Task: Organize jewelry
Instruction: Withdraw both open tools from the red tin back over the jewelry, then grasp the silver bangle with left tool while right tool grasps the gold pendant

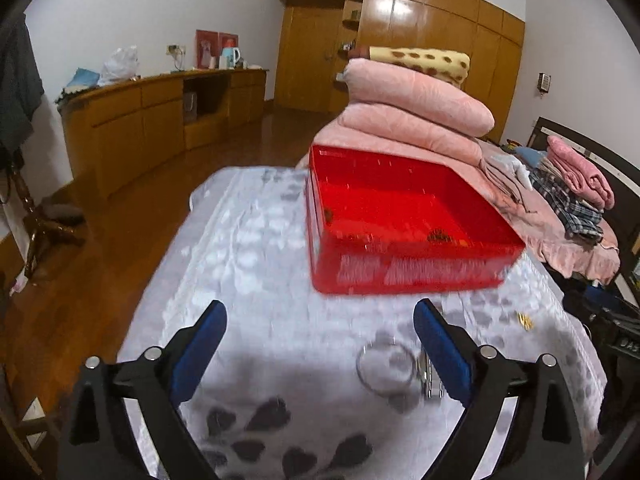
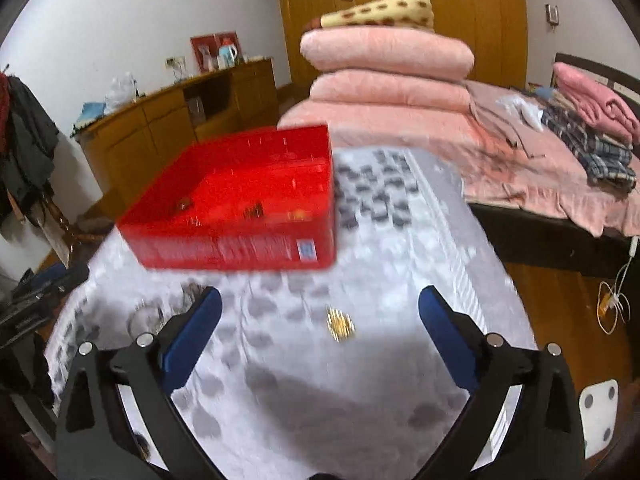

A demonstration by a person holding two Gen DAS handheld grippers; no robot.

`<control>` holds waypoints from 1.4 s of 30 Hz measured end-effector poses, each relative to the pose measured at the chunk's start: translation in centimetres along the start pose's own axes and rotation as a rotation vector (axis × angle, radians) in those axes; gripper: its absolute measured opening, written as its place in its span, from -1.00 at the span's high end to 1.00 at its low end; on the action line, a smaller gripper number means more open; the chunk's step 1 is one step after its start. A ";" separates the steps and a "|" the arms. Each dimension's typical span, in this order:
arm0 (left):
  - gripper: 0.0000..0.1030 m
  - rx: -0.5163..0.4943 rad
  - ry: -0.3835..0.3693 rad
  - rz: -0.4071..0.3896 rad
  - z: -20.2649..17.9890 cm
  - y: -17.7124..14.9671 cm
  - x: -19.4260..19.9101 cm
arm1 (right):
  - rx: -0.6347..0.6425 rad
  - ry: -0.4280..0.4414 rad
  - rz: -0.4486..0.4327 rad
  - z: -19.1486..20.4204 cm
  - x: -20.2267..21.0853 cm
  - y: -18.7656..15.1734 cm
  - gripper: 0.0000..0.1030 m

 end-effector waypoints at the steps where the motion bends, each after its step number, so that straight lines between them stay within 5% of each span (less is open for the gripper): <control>1: -0.80 -0.005 0.002 0.002 0.0 -0.4 0.2 | 0.004 -0.004 0.010 -0.1 0.0 -0.5 -0.86; 15: -0.80 -0.019 -0.006 0.054 -0.7 -3.0 0.1 | 0.034 -0.004 0.077 -0.3 -2.4 -3.5 -0.84; 18: -0.80 -0.019 -0.013 0.061 -0.8 -3.1 -0.1 | 0.027 0.014 0.109 -0.2 -3.2 -3.6 -0.52; 36: -0.78 -0.007 -0.045 0.112 -2.5 -4.1 -1.5 | -0.007 -0.019 0.188 -1.3 -5.8 -4.4 -0.03; 42: -0.69 -0.035 -0.069 0.139 -3.6 -4.5 -1.9 | -0.005 -0.026 0.186 -1.4 -5.8 -4.3 0.31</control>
Point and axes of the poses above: each gripper's, at about its wrist camera, not at the fingertips, and x roughly against the way its jaws point, z to its left, y to its top, the point moved 9 cm from there along -x, roughly the way its jaws point, and after that the axes turned 9 degrees about -z, right-handed, at the moved point
